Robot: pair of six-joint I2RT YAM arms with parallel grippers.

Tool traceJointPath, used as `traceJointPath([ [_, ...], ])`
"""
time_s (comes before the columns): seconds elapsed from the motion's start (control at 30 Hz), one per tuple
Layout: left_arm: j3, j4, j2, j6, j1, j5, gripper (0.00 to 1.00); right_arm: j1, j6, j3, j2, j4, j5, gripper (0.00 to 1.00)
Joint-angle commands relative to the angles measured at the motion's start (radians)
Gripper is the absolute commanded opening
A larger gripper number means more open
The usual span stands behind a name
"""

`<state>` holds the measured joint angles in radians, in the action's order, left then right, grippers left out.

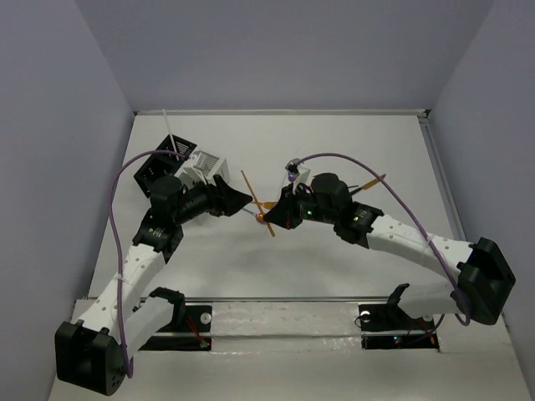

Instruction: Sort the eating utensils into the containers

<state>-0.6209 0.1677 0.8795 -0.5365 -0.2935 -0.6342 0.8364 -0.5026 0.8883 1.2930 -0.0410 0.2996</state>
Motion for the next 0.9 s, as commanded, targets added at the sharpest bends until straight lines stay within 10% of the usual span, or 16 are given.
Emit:
traceJointPath([
  [0.0,0.0,0.047,-0.007,-0.003,-0.003,0.002,0.76,0.059,-0.019,0.07,0.031,-0.217,0.016,0.07],
  [0.3,0.009,0.059,-0.063,0.003,-0.003,0.054,0.58,0.125,-0.033,0.106,0.109,-0.247,0.016,0.07],
  [0.43,0.001,0.043,-0.074,0.016,0.007,0.082,0.06,0.136,-0.037,0.095,0.111,-0.25,-0.002,0.07],
  [0.53,-0.002,0.03,-0.088,0.026,0.007,0.102,0.06,0.136,-0.039,0.083,0.104,-0.253,-0.016,0.09],
  [0.7,-0.022,-0.003,-0.094,0.046,0.007,0.162,0.06,0.136,-0.039,0.066,0.074,-0.252,-0.011,0.56],
  [0.87,-0.086,-0.062,-0.085,0.082,0.016,0.278,0.06,0.136,-0.001,-0.017,-0.041,-0.206,-0.077,0.72],
])
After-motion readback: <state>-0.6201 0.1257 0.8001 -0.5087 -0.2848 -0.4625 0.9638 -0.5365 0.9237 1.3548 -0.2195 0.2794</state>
